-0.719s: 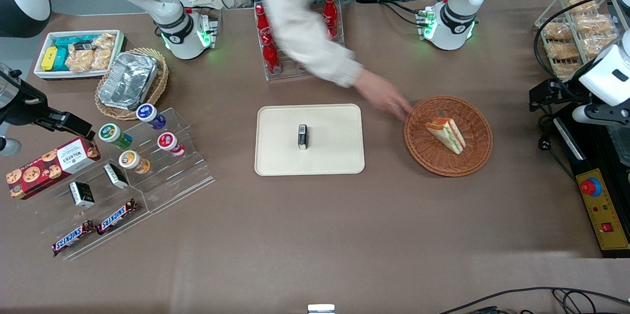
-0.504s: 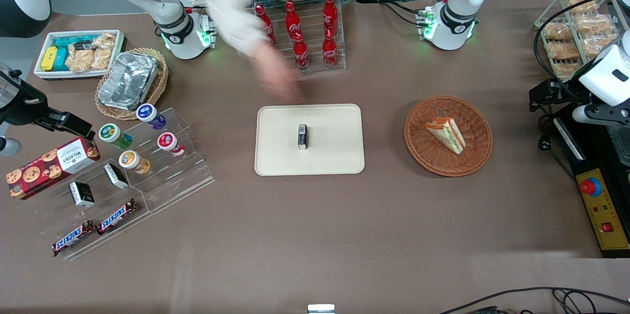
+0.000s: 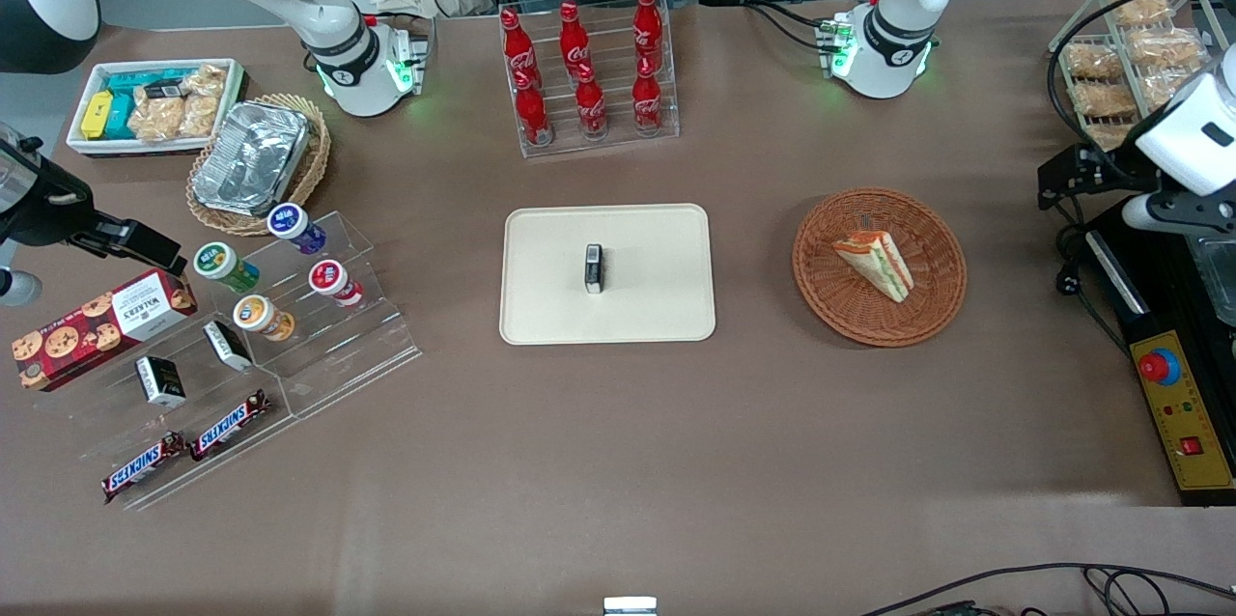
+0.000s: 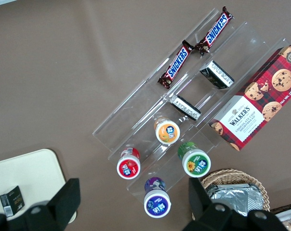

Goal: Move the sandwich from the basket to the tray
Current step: 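Move the left gripper over the wicker basket above the wrapped sandwich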

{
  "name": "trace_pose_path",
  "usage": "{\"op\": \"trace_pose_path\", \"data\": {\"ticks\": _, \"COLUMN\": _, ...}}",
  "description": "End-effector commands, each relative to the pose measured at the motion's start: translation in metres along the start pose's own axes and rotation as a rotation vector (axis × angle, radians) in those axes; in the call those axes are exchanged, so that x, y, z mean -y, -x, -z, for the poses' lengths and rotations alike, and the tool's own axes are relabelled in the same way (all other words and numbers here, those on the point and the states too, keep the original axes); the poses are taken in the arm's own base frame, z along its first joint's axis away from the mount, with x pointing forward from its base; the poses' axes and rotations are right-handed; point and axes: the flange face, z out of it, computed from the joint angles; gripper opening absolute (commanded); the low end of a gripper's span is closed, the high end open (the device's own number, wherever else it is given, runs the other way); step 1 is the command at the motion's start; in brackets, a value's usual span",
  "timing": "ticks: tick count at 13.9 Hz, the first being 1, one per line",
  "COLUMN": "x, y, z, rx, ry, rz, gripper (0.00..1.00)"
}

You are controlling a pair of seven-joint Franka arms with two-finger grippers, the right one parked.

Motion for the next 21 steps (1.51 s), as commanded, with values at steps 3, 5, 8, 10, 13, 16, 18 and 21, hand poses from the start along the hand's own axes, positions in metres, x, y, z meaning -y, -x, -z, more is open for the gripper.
{"op": "trace_pose_path", "data": {"ticks": 3, "x": -0.012, "y": 0.040, "z": -0.018, "rx": 0.042, "ry": 0.036, "rz": -0.013, "gripper": 1.00}}
{"op": "trace_pose_path", "data": {"ticks": 5, "x": -0.018, "y": 0.051, "z": -0.029, "rx": 0.046, "ry": 0.055, "rz": -0.014, "gripper": 1.00}}
{"op": "trace_pose_path", "data": {"ticks": 8, "x": -0.036, "y": 0.067, "z": -0.057, "rx": 0.029, "ry": 0.041, "rz": 0.034, "gripper": 1.00}}
{"op": "trace_pose_path", "data": {"ticks": 10, "x": -0.043, "y": 0.074, "z": -0.076, "rx": 0.038, "ry": 0.033, "rz": 0.076, "gripper": 1.00}}
{"op": "trace_pose_path", "data": {"ticks": 13, "x": -0.043, "y": 0.077, "z": -0.103, "rx": 0.071, "ry": 0.033, "rz": 0.105, "gripper": 1.00}}
{"op": "trace_pose_path", "data": {"ticks": 16, "x": -0.042, "y": 0.082, "z": -0.137, "rx": 0.094, "ry": 0.031, "rz": 0.128, "gripper": 1.00}}
{"op": "trace_pose_path", "data": {"ticks": 18, "x": -0.040, "y": 0.080, "z": -0.149, "rx": 0.091, "ry": 0.031, "rz": 0.155, "gripper": 1.00}}
{"op": "trace_pose_path", "data": {"ticks": 21, "x": -0.041, "y": 0.075, "z": -0.173, "rx": 0.039, "ry": 0.026, "rz": 0.346, "gripper": 1.00}}
